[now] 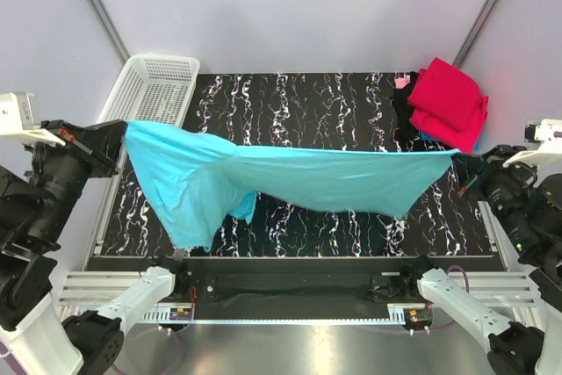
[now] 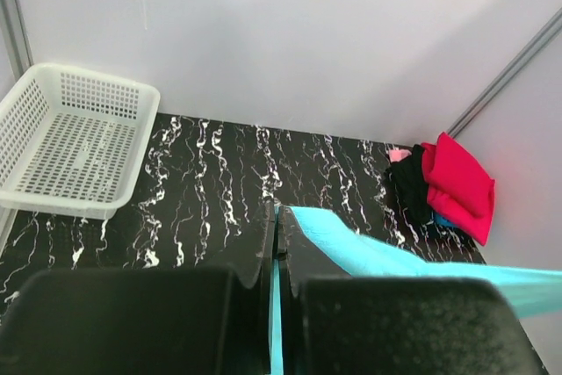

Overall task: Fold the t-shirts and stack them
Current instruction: Flatten the tshirt out

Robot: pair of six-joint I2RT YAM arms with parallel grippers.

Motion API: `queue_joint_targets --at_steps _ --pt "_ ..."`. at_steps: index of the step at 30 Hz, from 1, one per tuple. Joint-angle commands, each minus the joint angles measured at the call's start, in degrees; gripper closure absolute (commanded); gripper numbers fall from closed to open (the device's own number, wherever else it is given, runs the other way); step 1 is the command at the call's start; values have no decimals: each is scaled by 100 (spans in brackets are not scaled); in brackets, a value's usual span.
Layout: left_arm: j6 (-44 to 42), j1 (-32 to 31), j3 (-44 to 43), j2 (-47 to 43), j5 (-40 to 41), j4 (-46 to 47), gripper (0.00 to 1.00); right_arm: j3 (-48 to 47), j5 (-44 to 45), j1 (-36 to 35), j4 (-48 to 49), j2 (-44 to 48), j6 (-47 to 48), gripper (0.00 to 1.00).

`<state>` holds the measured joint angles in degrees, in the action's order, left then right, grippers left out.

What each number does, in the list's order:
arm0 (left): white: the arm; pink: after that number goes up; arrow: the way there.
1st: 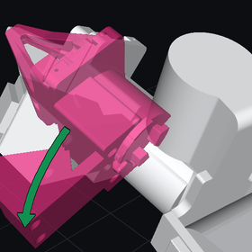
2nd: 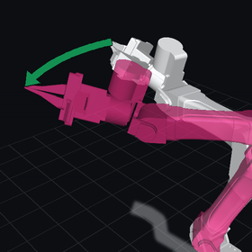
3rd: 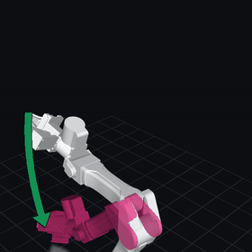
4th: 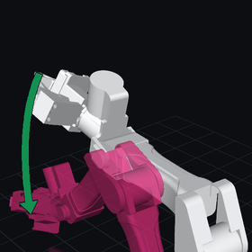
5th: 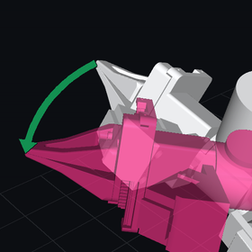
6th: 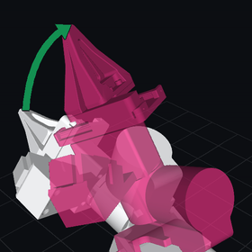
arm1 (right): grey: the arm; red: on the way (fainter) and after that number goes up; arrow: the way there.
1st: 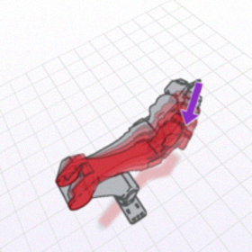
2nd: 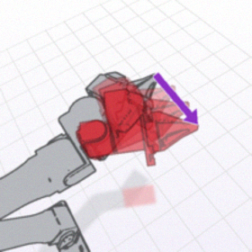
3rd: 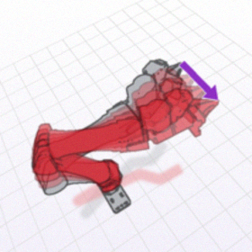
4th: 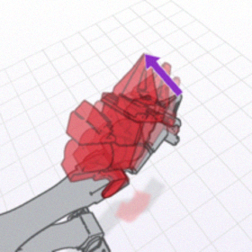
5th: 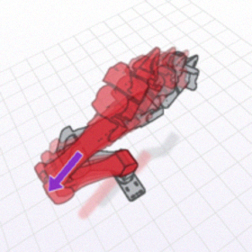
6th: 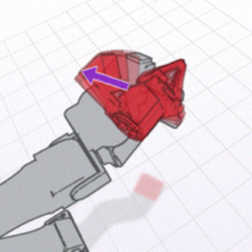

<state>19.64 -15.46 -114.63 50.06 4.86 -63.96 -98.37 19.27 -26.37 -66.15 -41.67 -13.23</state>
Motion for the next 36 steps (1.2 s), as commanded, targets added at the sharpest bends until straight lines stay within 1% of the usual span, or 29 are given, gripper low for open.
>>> queue_joint_targets --at_steps 1,3,6,8,9,10,12,13,14,15,16,17,18,19,20,21,22,23,24,25,26,27,28,29,30,31,32,35,36 --pt "-57 -9 -305 538 198 384 100 230 260 -26 321 -235 -3 100" --pt "83 -9 -201 1011 583 490 100 650 700 -35 549 -385 -117 100" --pt "233 -9 -34 1662 962 780 100 1380 1236 -17 1155 -841 -328 100" --pt "365 -9 20 2522 1007 903 100 1810 1613 -26 1612 -1429 -513 100" --pt "417 -9 2 2822 1034 929 100 1899 1702 9 1745 -1667 -566 100" --pt "496 -9 -7 3451 999 1008 100 1970 1712 70 2024 -2182 -645 100" --pt "620 -9 -33 3991 869 1105 100 2102 1528 324 2342 -2695 -724 100" --pt "690 -9 -59 4263 763 1236 100 2120 1397 456 2535 -3167 -716 100" --pt "725 -27 -68 4623 744 1359 100 2085 1161 597 2824 -3398 -750 100" --pt "778 -18 -60 4800 692 1491 100 2024 1019 728 2975 -3870 -751 100" --pt "804 -18 -103 4976 726 1692 100 1910 887 1000 3081 -4119 -803 100" --pt "822 -9 -217 5422 753 1712 100 1665 668 1115 3178 -4347 -769 100" --pt "822 8 -566 5661 892 1686 100 1524 562 1204 3265 -4811 -716 100" --pt "822 17 -761 6212 981 1659 100 1218 456 1344 3432 -5059 -603 100" --pt "848 43 -972 6496 1060 1624 100 1015 368 1406 3477 -5305 -514 100" --pt "823 96 -1417 6768 1148 1580 100 804 315 1494 3486 -5795 -470 100" --pt "779 140 -1657 7076 1070 1571 100 628 219 1651 3591 -6035 -383 100" --pt "761 166 -1885 7357 965 1580 100 226 -130 1740 3609 -6289 -321 100" --pt "656 193 -2305 7891 842 1606 100 39 -282 1810 3661 -6518 -259 100" --pt "542 228 -2475 8105 736 1789 100 -128 -448 1863 3784 -6982 -163 100" --pt "471 237 -2564 8281 683 1939 97 -548 -824 1985 3785 -7230 -127 100" --pt "314 263 -2591 8526 630 2271 83 -761 -1037 2030 3785 -7667 -75 83" --pt "252 281 -2547 8581 586 2440 37 -954 -1230 2065 3776 -7837 4 69" --pt "277 298 -2486 8608 629 2581 19 -1165 -1459 2083 3776 -7961 57 59" --pt "277 316 -2259 8591 708 2739 7 -1254 -1496 2092 3794 -8040 101 48" --pt "286 333 -2144 8503 735 3062 1 -1316 -1522 2092 3776 -8137 119 34" --pt "304 351 -2038 8433 796 3196 1 -1299 -1540 2092 3794 -8120 137 31" --pt "453 377 -1581 8065 998 3583 1 -1080 -1584 2092 3925 -7936 163 29" --pt "479 377 -1284 7924 1086 3680 1 -992 -1593 2092 3943 -7866 155 29"
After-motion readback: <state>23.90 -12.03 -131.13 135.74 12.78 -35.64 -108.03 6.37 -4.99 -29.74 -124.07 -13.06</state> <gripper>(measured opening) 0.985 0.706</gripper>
